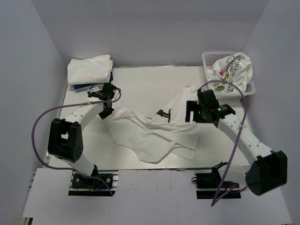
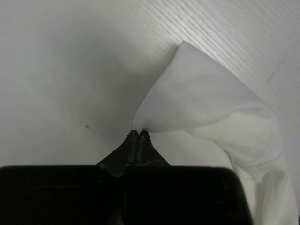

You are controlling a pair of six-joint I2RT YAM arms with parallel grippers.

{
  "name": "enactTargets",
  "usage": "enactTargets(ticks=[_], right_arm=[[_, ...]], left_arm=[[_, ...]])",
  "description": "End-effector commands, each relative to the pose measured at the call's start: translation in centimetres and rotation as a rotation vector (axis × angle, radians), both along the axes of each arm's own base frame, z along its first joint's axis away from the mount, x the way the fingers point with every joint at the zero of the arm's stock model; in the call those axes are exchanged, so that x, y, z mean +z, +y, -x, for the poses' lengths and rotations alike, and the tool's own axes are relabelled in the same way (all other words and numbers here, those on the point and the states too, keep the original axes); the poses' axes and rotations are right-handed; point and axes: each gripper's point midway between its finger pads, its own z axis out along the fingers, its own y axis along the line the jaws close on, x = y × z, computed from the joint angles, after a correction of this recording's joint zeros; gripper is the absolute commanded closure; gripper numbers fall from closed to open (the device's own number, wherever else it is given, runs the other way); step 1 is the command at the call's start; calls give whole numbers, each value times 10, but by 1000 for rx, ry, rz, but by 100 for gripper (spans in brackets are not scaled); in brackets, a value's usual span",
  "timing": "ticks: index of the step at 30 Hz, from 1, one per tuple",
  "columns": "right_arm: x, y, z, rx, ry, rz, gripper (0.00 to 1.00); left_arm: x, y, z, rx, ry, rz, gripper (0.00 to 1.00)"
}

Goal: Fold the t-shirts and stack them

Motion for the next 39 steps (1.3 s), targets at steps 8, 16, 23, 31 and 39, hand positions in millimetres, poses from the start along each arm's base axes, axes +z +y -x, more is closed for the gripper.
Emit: enactTargets(ticks=[8,16,23,31,39], right_arm=[[-84,0,129,-93,352,-210,10],[-100,9,111,-78,332,-226,29],[-107,9,100,-66,325,-199,48],[-94,8,85,-92,240,-209,100],[13,-1,17,-132,-173,-208,100]], left_arm=[[4,-16,15,-63,-99,116,100],[5,-17,22,-73,-103,118,100],[7,-16,24,-73,-112,120,100],[13,-17,23,-73,-122,123,100],[71,-5,1,-64,-251,64,100]])
